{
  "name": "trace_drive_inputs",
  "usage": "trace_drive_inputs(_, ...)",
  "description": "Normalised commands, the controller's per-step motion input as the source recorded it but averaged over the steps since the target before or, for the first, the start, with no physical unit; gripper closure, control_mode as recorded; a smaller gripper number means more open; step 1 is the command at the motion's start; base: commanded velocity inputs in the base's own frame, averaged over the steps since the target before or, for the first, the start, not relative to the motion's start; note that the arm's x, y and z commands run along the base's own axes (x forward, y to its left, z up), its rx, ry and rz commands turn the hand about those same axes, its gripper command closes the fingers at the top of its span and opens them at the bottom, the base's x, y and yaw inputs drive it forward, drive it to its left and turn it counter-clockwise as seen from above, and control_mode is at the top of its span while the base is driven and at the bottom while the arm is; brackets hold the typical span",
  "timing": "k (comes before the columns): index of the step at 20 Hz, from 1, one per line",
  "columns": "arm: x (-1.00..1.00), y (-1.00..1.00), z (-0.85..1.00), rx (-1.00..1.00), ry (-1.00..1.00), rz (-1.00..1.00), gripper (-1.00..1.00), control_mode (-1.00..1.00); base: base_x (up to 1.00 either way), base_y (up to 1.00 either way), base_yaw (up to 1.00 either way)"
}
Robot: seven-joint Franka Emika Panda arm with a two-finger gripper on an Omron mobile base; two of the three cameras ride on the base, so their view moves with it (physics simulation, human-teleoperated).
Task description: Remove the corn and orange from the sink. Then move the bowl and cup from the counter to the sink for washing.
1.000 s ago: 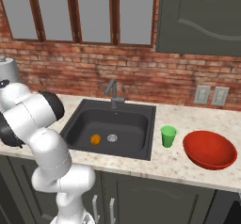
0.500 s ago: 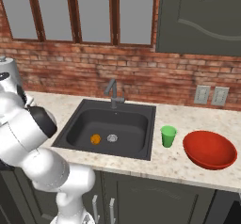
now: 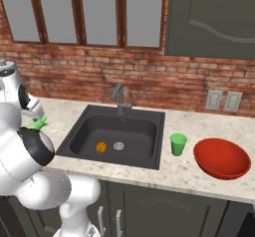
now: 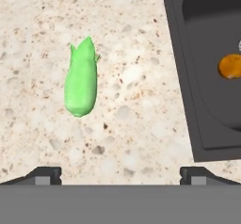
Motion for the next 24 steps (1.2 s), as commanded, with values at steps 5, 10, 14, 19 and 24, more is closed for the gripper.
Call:
trace_drive_inputs(5, -0.15, -0.31, 0.22, 0.0, 0.02, 0.0, -1.0, -1.0, 0.0, 0.0, 0.0)
trace_drive_inputs(10, -0.1, -0.35, 0.17, -0.01, 0.01, 0.0, -1.0, -1.0, 0.0, 0.0, 0.0)
trace_drive_inputs(14, -0.06, -0.42, 0.05, -0.02, 0.0, 0.0, -1.0, -1.0, 0.0, 0.0, 0.0)
trace_drive_inputs(19, -0.06, -0.49, 0.0, 0.0, 0.0, 0.0, -1.0, -1.0, 0.0, 0.0, 0.0)
trace_drive_inputs(24, -0.05, -0.51, 0.0, 0.0, -0.01, 0.01, -1.0, -1.0, 0.0, 0.0, 0.0)
